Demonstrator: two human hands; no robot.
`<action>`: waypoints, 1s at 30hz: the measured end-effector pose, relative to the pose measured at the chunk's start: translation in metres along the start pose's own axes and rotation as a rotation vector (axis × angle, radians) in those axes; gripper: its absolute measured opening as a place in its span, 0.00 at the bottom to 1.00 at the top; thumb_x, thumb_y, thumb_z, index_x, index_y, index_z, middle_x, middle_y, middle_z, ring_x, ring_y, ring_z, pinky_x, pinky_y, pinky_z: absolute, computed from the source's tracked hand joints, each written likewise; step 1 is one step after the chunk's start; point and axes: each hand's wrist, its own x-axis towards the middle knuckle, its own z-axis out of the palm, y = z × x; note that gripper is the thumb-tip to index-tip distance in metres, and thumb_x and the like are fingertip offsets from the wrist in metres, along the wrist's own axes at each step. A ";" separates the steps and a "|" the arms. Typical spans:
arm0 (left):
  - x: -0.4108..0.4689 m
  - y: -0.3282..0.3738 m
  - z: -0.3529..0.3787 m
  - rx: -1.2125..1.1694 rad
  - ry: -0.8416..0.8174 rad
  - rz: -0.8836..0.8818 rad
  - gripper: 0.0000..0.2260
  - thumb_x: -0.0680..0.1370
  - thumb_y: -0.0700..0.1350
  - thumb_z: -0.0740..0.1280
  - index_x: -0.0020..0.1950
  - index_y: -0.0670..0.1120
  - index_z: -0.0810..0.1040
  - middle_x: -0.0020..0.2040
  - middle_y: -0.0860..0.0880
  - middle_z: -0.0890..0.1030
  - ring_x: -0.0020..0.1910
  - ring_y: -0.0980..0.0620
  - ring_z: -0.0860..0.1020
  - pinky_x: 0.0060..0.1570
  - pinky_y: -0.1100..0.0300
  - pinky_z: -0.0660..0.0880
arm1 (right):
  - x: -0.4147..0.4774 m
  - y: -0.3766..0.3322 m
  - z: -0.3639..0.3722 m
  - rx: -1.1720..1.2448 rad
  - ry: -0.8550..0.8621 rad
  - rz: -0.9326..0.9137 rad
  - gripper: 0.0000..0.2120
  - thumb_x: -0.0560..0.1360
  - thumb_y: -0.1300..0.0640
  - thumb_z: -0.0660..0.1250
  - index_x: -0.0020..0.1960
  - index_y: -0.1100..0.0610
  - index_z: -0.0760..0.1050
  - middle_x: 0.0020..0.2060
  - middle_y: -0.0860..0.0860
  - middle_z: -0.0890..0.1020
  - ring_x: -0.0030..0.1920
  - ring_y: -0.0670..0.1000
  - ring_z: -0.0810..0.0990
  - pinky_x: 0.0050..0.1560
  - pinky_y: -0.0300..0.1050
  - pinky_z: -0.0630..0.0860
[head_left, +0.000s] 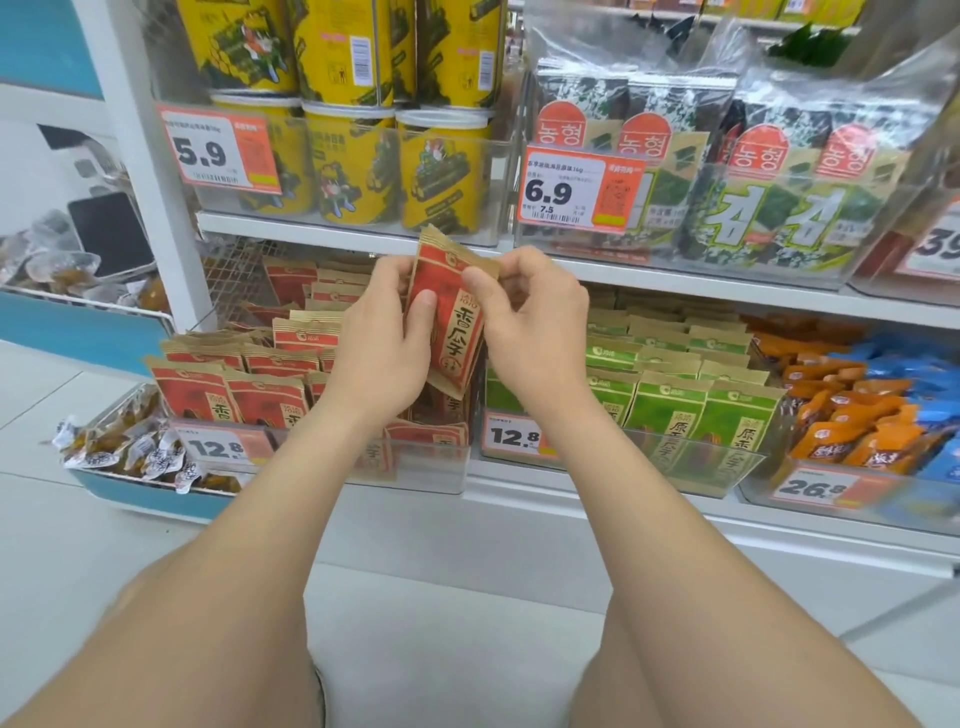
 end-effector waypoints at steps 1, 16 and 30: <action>0.000 0.003 0.000 -0.047 0.010 -0.003 0.13 0.88 0.47 0.62 0.72 0.47 0.72 0.62 0.55 0.82 0.61 0.54 0.81 0.62 0.44 0.79 | 0.002 -0.004 -0.001 0.082 0.024 0.026 0.08 0.80 0.53 0.76 0.45 0.55 0.83 0.35 0.46 0.85 0.38 0.46 0.84 0.45 0.53 0.81; -0.023 0.038 0.017 -0.810 -0.143 -0.399 0.13 0.87 0.55 0.63 0.63 0.46 0.73 0.49 0.42 0.83 0.46 0.44 0.84 0.47 0.45 0.80 | -0.012 -0.022 -0.017 0.319 -0.183 0.246 0.13 0.81 0.47 0.70 0.45 0.55 0.83 0.36 0.57 0.86 0.39 0.63 0.86 0.44 0.69 0.84; -0.045 0.040 -0.006 -0.891 -0.011 -0.474 0.13 0.88 0.56 0.59 0.65 0.49 0.73 0.59 0.37 0.83 0.59 0.37 0.84 0.62 0.35 0.79 | -0.056 -0.039 -0.024 0.166 -0.466 0.072 0.06 0.83 0.51 0.70 0.58 0.49 0.76 0.46 0.49 0.83 0.49 0.49 0.81 0.48 0.47 0.78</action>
